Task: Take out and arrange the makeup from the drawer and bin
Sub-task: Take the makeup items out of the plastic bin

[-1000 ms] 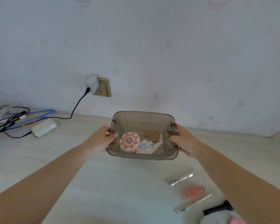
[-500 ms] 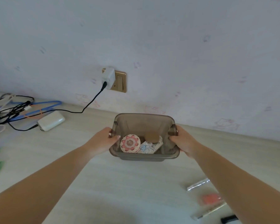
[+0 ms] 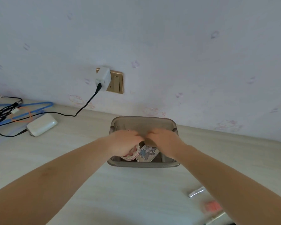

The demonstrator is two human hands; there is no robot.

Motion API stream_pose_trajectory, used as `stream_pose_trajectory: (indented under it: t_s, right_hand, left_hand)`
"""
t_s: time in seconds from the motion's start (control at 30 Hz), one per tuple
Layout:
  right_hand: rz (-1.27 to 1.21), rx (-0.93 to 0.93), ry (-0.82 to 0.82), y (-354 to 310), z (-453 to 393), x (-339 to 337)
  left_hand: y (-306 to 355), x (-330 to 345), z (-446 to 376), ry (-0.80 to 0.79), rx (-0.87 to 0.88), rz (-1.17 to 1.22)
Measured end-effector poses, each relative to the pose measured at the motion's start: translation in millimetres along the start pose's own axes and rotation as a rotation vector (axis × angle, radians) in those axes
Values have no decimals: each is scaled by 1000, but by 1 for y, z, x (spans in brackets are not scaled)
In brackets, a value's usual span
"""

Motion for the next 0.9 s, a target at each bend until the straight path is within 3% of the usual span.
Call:
stream_pose_trajectory:
  t_s: [0.13, 0.37, 0.53, 0.7, 0.9]
  right_hand:
    - [142, -109, -133, 3, -20, 22]
    - [284, -137, -245, 3, -38, 27]
    - [327, -107, -342, 0, -40, 24]
    - [235, -61, -298, 1, -34, 13]
    - [-95, 121, -132, 22, -20, -16]
  left_hand:
    - [-6, 22, -23, -175, 41, -140]
    - [-5, 33, -37, -300, 141, -114]
    - [-9, 28, -34, -332, 72, -132]
    - [-13, 20, -34, -290, 63, -115]
    - [-31, -5, -19, -181, -51, 24]
Point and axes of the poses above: each hand's wrist, its own z-axis away from the middle knuckle, its own x-axis out of the palm, y = z × x, the point moved 6 cm from there along -z, towards the middle knuckle, and after that the axes turned 7 degrees about -z, right-handed, at the moved point
